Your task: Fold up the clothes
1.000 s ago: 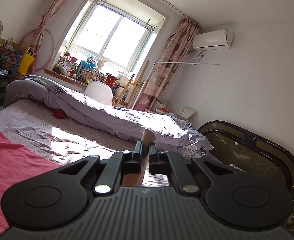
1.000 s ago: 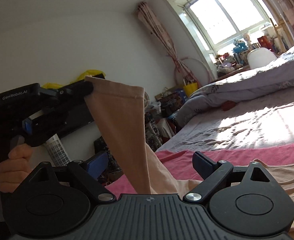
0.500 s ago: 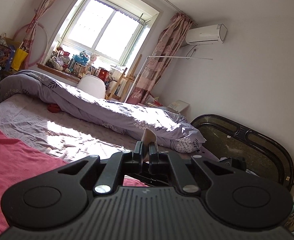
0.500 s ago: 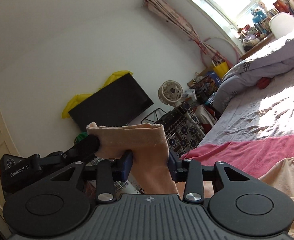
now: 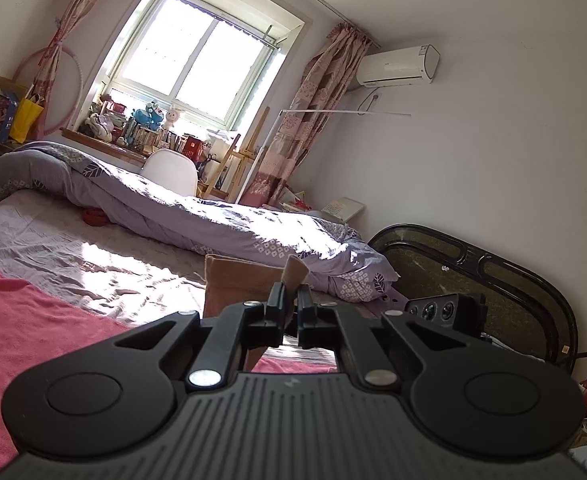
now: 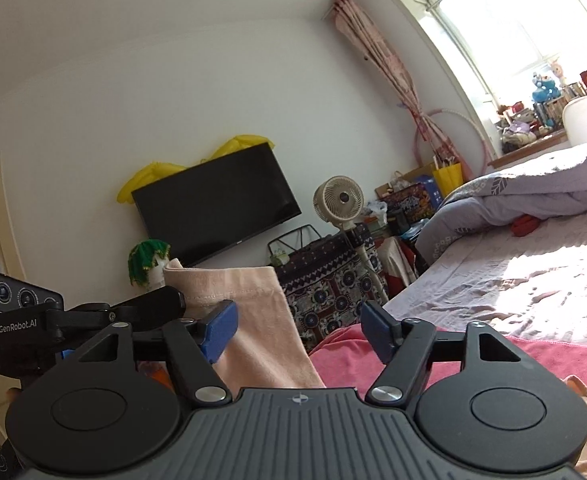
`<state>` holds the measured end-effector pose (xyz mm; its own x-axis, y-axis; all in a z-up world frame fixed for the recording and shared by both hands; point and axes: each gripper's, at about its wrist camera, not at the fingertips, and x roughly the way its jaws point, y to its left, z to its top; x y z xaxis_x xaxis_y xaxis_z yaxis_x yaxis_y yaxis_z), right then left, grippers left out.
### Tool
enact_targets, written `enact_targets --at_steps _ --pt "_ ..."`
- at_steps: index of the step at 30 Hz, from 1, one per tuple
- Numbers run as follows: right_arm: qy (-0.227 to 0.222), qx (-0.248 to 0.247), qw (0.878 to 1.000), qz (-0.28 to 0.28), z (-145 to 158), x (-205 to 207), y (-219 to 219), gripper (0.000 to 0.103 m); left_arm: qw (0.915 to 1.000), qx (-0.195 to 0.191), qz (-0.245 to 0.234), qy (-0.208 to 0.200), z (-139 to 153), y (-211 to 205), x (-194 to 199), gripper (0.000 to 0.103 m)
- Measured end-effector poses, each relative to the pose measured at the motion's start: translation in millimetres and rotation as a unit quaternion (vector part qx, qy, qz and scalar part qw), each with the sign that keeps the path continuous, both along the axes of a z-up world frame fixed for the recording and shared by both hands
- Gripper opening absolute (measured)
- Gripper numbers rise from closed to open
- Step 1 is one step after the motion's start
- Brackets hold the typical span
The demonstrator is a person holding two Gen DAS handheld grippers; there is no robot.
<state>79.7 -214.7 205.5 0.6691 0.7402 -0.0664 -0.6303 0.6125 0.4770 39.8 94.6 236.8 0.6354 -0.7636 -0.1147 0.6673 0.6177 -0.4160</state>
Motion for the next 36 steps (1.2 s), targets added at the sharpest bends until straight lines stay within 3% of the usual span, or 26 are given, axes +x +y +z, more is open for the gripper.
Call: enact_targets --at_steps 4,10,14,19,20,21,25,28,35,36 --pt "0.058 0.062 0.993 0.077 -14.1 26.4 -13.2 0.091 0.9999 0.002 -0.008 -0.007 1.9 3.1 -5.1 0.003" --pt "0.124 0.175 0.965 0.149 -55.3 50.5 -35.0 0.095 0.9991 0.01 -0.037 -0.02 0.6 7.5 -14.4 0.003" --pt "0.109 0.209 0.954 0.185 -67.3 52.6 -37.6 0.096 0.9983 0.015 -0.05 -0.027 -2.0 12.5 -17.8 0.003" --pt "0.071 0.228 0.944 0.226 -58.0 47.6 -37.0 0.094 0.9983 0.022 -0.048 -0.023 -8.0 19.1 -15.4 0.003" --pt "0.067 0.224 0.945 0.226 -54.2 44.7 -36.6 0.092 0.9985 0.025 -0.045 -0.02 -9.7 19.9 -14.1 0.003" --pt "0.067 0.217 0.948 0.223 -50.8 41.2 -36.1 0.084 0.9987 0.025 -0.04 -0.017 -11.6 20.7 -12.4 0.003" --pt "0.083 0.15 0.97 0.172 -36.8 22.6 -30.3 0.039 0.9995 0.02 -0.025 -0.001 -19.3 23.8 -2.0 0.003" --pt "0.105 0.106 0.982 0.114 -31.6 10.2 -29.2 0.012 0.9996 0.018 -0.019 0.008 -23.1 21.3 4.6 0.003" --pt "0.122 0.107 0.986 0.044 -13.5 2.7 -37.4 0.007 0.9996 0.017 -0.006 0.02 -27.7 12.8 17.2 0.004" --pt "0.122 0.108 0.986 0.036 -9.8 2.6 -38.8 0.007 0.9996 0.021 0.003 0.02 -27.4 11.4 17.6 0.008"
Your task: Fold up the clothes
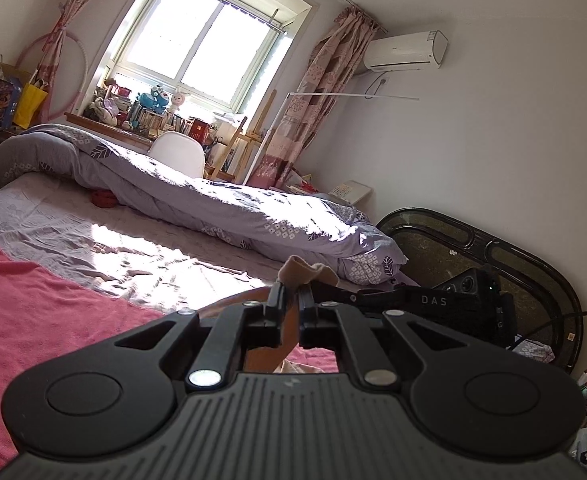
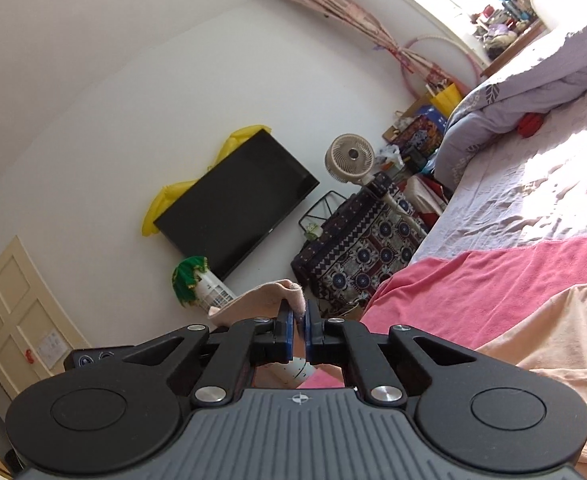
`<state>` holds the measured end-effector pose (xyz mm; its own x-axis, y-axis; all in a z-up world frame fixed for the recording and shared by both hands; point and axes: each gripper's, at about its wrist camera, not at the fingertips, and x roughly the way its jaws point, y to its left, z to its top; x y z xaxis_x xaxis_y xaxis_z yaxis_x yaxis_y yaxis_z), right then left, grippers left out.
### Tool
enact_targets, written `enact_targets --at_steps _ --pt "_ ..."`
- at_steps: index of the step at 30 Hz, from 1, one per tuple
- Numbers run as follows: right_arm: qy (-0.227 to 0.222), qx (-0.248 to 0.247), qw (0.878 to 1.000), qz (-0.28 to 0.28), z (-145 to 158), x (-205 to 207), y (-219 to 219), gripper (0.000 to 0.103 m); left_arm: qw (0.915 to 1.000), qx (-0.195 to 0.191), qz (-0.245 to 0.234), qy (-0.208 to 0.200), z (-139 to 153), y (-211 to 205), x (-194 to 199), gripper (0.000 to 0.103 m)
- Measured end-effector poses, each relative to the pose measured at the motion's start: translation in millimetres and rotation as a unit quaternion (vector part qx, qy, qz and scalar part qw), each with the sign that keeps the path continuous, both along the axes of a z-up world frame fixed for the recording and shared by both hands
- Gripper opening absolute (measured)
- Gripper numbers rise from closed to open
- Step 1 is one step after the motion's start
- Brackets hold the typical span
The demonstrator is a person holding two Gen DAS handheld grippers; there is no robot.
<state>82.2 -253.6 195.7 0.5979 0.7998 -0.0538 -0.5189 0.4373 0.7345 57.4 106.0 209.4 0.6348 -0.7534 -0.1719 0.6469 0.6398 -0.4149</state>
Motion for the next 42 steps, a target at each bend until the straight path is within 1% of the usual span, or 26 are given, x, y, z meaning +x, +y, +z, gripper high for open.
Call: enact_targets --at_steps 2,3,4,6,8,10,12,13,14,16,18,19,20,22,23,24,26,28,30,32,34,36,38,39,40,42 --pt "0.004 0.002 1.0 -0.019 5.6 0.5 -6.1 0.007 0.999 0.025 0.035 0.01 0.1 -5.0 4.4 0.026" --pt "0.007 0.002 1.0 -0.03 7.5 0.7 -9.0 0.007 0.9978 0.037 0.052 0.015 -0.6 -6.5 6.2 0.043" --pt "0.011 0.002 0.999 -0.044 9.1 0.8 -12.2 0.007 0.9965 0.044 0.068 0.021 -2.1 -7.1 7.7 0.046" --pt "0.018 0.003 0.997 -0.077 10.6 2.5 -22.5 0.007 0.9935 0.064 0.09 0.029 -5.9 -10.3 7.6 0.046" --pt "0.025 0.005 0.994 -0.103 11.6 4.1 -33.6 0.007 0.99 0.108 0.091 0.004 -10.9 -22.7 -2.5 0.046" --pt "0.026 0.002 0.992 -0.126 13.8 4.4 -43.1 0.007 0.9809 0.171 0.087 -0.031 -22.2 -49.0 -17.4 0.047" --pt "0.022 0.001 0.989 -0.146 18.0 2.6 -53.5 0.007 0.9611 0.25 0.092 -0.073 -43.1 -84.6 -29.9 0.05" --pt "0.019 0.0 0.988 -0.156 20.7 0.5 -58.5 0.007 0.9483 0.288 0.095 -0.095 -55.1 -102.5 -35.2 0.052" --pt "0.013 -0.005 0.986 -0.166 24.1 -2.7 -63.4 0.007 0.9335 0.325 0.099 -0.115 -67.0 -120.5 -40.6 0.053" --pt "0.001 -0.017 0.983 -0.185 30.9 -9.2 -72.9 0.007 0.9061 0.384 0.107 -0.141 -94.0 -153.8 -40.4 0.053" --pt "-0.01 -0.031 0.979 -0.199 36.7 -16.3 -82.0 0.007 0.891 0.415 0.115 -0.144 -113.5 -176.3 -33.5 0.054" --pt "-0.013 -0.036 0.977 -0.207 38.8 -19.8 -87.0 0.007 0.8879 0.423 0.115 -0.139 -120.9 -184.8 -28.4 0.054" --pt "-0.013 -0.039 0.976 -0.215 40.1 -22.6 -92.3 0.007 0.8809 0.437 0.12 -0.135 -131.0 -196.4 -21.0 0.054" --pt "-0.012 -0.043 0.972 -0.229 41.1 -27.5 -102.3 0.007 0.862 0.465 0.145 -0.141 -146.9 -211.5 -7.7 0.054" --pt "-0.012 -0.044 0.971 -0.234 41.1 -29.6 -106.9 0.007 0.8472 0.483 0.166 -0.146 -157.0 -219.5 -0.1 0.054" --pt "-0.011 -0.044 0.97 -0.238 41.1 -31.8 -111.5 0.007 0.8304 0.503 0.191 -0.147 -167.8 -226.5 9.4 0.054" --pt "-0.01 -0.05 0.967 -0.249 40.9 -35.3 -119.8 0.007 0.8112 0.528 0.211 -0.138 -183.1 -233.8 26.5 0.054" --pt "-0.006 -0.058 0.963 -0.261 39.3 -35.6 -127.8 0.007 0.7977 0.547 0.221 -0.124 -194.6 -237.7 39.3 0.054" --pt "0.004 -0.065 0.959 -0.276 36.1 -29.1 -135.6 0.007 0.7783 0.572 0.23 -0.119 -206.3 -241.0 52.3 0.055" --pt "0.021 -0.062 0.955 -0.291 33.3 -19.1 -144.6 0.007 0.7645 0.583 0.249 -0.119 -208.9 -241.8 61.2 0.055" --pt "0.012 -0.042 0.954 -0.296 30.7 -17.9 -153.8 0.007 0.7706 0.57 0.26 -0.116 -203.2 -238.3 62.2 0.06" --pt "-0.003 -0.051 0.95 -0.309 22.1 -25.7 -158.6 0.007 0.769 0.57 0.261 -0.126 -202.8 -234.8 57.0 0.063" --pt "0.016 -0.077 0.944 -0.32 -3.7 -35.2 -163.0 0.007 0.7607 0.584 0.253 -0.128 -212.0 -232.3 53.4 0.063" --pt "0.033 -0.09 0.941 -0.326 -19.2 -39.1 -164.9 0.007 0.7561 0.592 0.249 -0.126 -217.6 -231.0 51.9 0.063" --pt "0.068 -0.103 0.936 -0.33 -41.6 -41.2 -165.8 0.007 0.7507 0.6 0.247 -0.121 -225.1 -228.3 51.1 0.063" --pt "0.147 -0.127 0.921 -0.337 -90.3 -46.7 -165.9 0.007 0.7547 0.595 0.247 -0.122 -230.8 -224.1 45.9 0.062"
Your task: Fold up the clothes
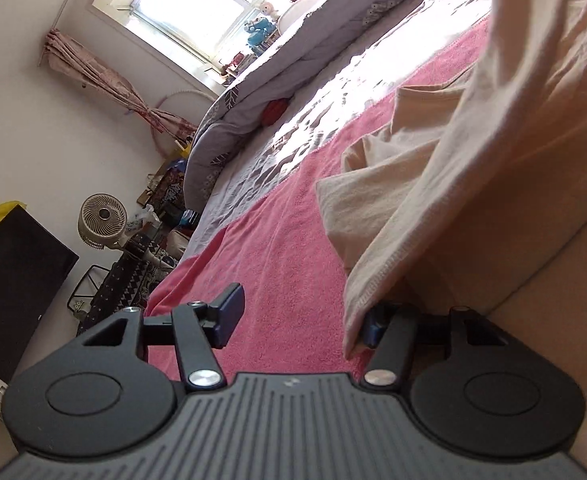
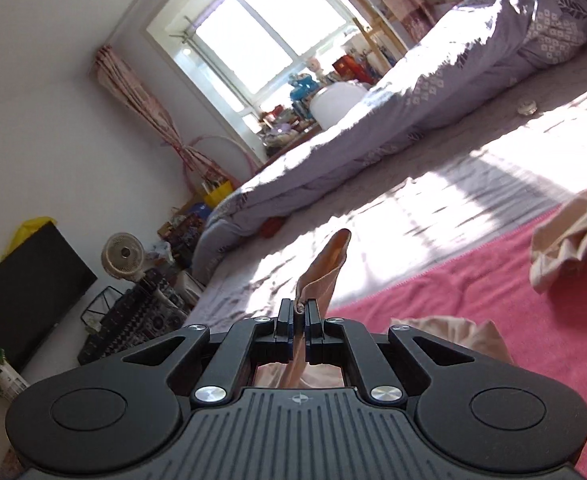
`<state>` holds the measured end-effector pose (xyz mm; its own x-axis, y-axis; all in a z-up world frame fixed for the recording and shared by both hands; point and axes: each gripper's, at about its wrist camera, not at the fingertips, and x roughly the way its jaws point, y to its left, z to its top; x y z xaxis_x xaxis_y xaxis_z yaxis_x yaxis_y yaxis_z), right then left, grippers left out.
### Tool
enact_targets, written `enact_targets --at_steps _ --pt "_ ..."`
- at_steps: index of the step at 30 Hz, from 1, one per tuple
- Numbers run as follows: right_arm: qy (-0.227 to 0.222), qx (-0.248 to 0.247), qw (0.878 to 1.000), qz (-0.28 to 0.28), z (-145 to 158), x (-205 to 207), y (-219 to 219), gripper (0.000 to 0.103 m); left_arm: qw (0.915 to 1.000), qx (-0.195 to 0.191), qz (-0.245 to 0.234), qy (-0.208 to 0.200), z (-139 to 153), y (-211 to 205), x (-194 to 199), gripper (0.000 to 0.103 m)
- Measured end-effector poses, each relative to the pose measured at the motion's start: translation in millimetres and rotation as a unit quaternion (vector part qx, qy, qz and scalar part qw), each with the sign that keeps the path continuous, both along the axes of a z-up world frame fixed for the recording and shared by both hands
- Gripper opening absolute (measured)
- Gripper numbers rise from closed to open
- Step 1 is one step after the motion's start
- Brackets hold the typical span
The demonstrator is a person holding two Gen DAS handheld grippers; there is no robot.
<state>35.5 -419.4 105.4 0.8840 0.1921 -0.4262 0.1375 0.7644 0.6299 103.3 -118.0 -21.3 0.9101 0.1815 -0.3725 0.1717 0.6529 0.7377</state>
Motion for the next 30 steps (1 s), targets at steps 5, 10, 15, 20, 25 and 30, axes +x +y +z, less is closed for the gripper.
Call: enact_targets --at_steps 5,10,15,20,25,30 --pt "0.136 -0.006 0.99 -0.024 -83.1 -24.7 12.6 0.007 1.0 0.006 -0.005 -0.003 -3.6 -1.3 -6.5 0.062" --pt "0.151 -0.035 0.987 -0.039 -86.4 -44.9 21.1 0.007 0.9998 -0.01 0.0 -0.016 -6.9 3.4 -9.0 0.06" --pt "0.193 -0.133 0.97 -0.064 -74.0 -48.1 23.0 0.013 0.9995 -0.014 -0.002 -0.027 -9.2 7.4 -5.9 0.059" --pt "0.159 -0.222 0.96 -0.058 -45.2 -43.2 35.1 0.024 0.9992 -0.032 -0.002 -0.025 -6.9 13.3 -3.8 0.059" --pt "0.053 -0.273 0.953 0.122 -17.2 46.6 108.4 0.057 0.9978 -0.063 0.0 -0.02 -2.2 22.3 -3.1 0.062" --pt "0.058 -0.307 0.906 0.285 -26.6 151.9 211.3 0.056 0.9933 -0.115 -0.001 -0.002 7.1 37.1 -1.2 0.065"
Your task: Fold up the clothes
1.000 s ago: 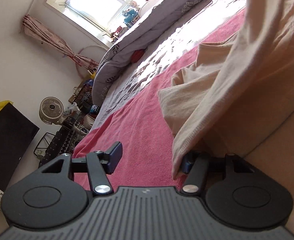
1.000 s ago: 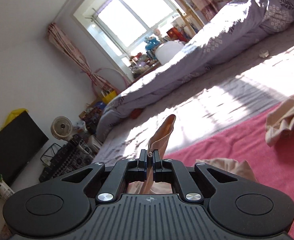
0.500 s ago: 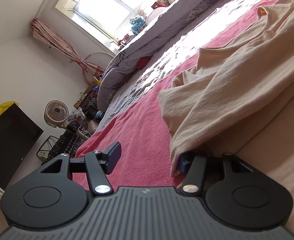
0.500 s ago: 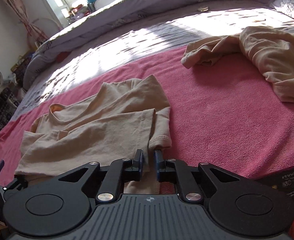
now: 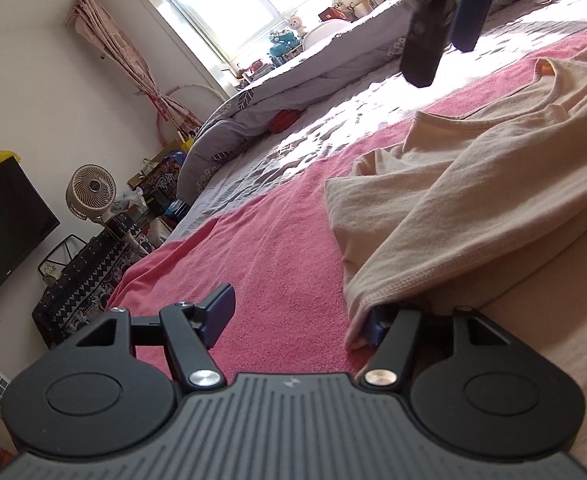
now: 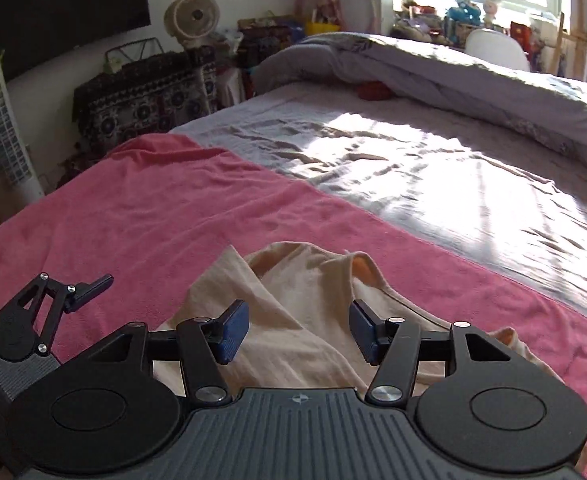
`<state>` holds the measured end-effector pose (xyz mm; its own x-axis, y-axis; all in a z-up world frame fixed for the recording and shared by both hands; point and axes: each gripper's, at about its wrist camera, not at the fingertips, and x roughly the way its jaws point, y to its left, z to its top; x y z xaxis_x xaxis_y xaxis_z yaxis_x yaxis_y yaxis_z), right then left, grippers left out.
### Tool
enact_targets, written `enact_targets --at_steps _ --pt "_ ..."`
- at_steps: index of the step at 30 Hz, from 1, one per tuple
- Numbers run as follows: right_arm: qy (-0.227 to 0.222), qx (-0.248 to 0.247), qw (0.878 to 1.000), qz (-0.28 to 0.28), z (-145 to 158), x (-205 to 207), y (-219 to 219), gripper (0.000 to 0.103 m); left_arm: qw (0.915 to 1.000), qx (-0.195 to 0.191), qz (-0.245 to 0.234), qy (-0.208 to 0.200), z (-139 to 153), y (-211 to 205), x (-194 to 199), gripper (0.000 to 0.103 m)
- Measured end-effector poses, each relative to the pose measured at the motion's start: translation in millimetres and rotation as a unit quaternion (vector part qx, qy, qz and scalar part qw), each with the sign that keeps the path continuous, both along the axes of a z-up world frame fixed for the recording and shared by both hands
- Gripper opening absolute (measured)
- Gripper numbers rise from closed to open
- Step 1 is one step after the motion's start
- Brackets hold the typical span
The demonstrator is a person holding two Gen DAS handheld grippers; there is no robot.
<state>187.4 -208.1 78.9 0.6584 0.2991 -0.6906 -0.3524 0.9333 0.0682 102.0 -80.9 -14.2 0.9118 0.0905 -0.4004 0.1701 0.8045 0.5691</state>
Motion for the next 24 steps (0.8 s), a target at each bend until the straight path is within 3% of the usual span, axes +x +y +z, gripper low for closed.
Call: enact_targets --at_steps 2,4,6,7,8,11,14,19,22,24 --pt "0.027 -0.018 0.999 0.038 -7.8 32.8 38.1 0.057 0.9997 -0.021 -0.003 0.008 3.1 6.0 0.9 0.065" --pt "0.064 -0.04 0.995 0.07 -18.0 57.0 66.9 0.071 0.9992 -0.037 -0.005 0.015 5.1 10.5 0.7 0.065" --pt "0.086 -0.071 0.991 0.073 -31.1 69.8 88.4 0.069 0.9986 -0.049 -0.006 0.021 6.5 13.7 -0.2 0.065" --pt "0.091 -0.091 0.989 0.068 -37.7 73.5 98.4 0.033 0.9983 -0.052 -0.007 0.023 6.9 14.6 -1.1 0.065" --pt "0.088 -0.113 0.988 0.058 -43.0 72.8 108.1 0.012 0.9981 -0.055 -0.007 0.024 7.4 15.8 -1.2 0.065" --pt "0.048 -0.129 0.989 0.047 -43.4 65.2 120.6 0.009 0.9977 -0.063 -0.003 0.023 9.5 18.8 -2.6 0.066" --pt "0.029 -0.104 0.994 0.012 -41.8 76.2 114.8 0.007 0.9967 -0.075 0.001 0.03 11.1 23.1 -0.3 0.067" --pt "0.063 -0.017 0.996 -0.058 -53.6 112.0 82.6 0.006 0.9954 -0.086 0.005 0.041 10.7 26.6 2.7 0.069" --pt "0.054 0.055 0.993 -0.087 -35.8 101.3 48.7 0.01 0.9946 -0.093 0.01 0.045 11.1 30.4 5.1 0.073" --pt "0.021 0.061 0.993 -0.095 -12.9 76.0 22.7 0.011 0.9946 -0.093 0.011 0.045 11.1 31.1 5.9 0.073"
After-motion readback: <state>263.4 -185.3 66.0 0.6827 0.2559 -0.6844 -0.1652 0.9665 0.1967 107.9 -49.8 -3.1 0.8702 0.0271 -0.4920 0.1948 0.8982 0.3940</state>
